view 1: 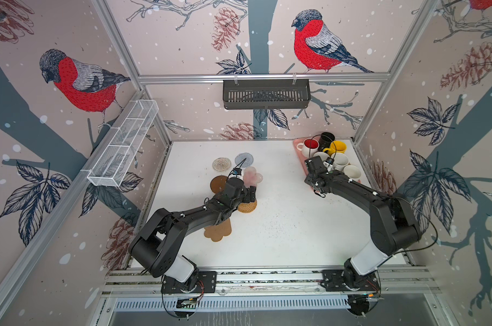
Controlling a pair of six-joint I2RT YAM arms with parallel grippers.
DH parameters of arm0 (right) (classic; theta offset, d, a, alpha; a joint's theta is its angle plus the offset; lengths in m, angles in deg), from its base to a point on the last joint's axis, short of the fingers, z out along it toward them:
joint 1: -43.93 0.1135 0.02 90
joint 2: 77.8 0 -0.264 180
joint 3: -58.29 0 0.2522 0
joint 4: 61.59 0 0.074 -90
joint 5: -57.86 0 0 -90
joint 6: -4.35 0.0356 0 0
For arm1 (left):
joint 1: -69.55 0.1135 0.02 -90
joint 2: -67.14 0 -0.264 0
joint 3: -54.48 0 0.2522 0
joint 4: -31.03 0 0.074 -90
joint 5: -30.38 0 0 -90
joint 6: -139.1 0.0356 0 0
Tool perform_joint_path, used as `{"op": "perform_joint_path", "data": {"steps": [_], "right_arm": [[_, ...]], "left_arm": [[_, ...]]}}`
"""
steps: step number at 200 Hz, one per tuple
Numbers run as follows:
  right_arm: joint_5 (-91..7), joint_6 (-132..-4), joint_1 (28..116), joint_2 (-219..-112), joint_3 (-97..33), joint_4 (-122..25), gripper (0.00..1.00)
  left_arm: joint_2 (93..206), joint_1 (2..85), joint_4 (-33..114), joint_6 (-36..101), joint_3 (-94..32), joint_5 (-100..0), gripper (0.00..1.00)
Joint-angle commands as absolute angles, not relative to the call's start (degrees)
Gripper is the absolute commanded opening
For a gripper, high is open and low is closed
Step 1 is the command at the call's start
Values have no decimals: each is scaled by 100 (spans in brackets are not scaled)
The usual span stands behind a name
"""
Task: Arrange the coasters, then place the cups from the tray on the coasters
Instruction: 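Reach the left gripper to the light-blue mug while the right gripper moves aside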
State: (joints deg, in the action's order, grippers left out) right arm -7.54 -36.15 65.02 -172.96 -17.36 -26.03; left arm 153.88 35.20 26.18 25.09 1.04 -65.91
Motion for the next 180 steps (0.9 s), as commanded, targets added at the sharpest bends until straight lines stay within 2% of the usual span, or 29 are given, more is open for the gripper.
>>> {"op": "perform_joint_path", "data": {"steps": [1, 108, 145, 168, 180], "right_arm": [[-652, -3520, 6485, -17402, -1776, -2803, 67], [-561, -3999, 6352, -17055, -1327, -2718, 57], [-821, -4356, 6334, -17104, -1351, -2723, 54], [-921, -4448, 6341, -17193, -1465, -2683, 54], [-993, -4508, 6341, -17181, -1496, -2687, 58]], "left_arm": [[15400, 3509, 2377, 2571, 118, -6689, 90], [15412, 3511, 2280, 2500, 178, -6684, 89], [15409, 3510, 2292, 2505, 188, -6701, 89], [15415, 3514, 2301, 2524, 185, -6694, 89], [15415, 3513, 2299, 2579, 170, -6547, 90]]}}
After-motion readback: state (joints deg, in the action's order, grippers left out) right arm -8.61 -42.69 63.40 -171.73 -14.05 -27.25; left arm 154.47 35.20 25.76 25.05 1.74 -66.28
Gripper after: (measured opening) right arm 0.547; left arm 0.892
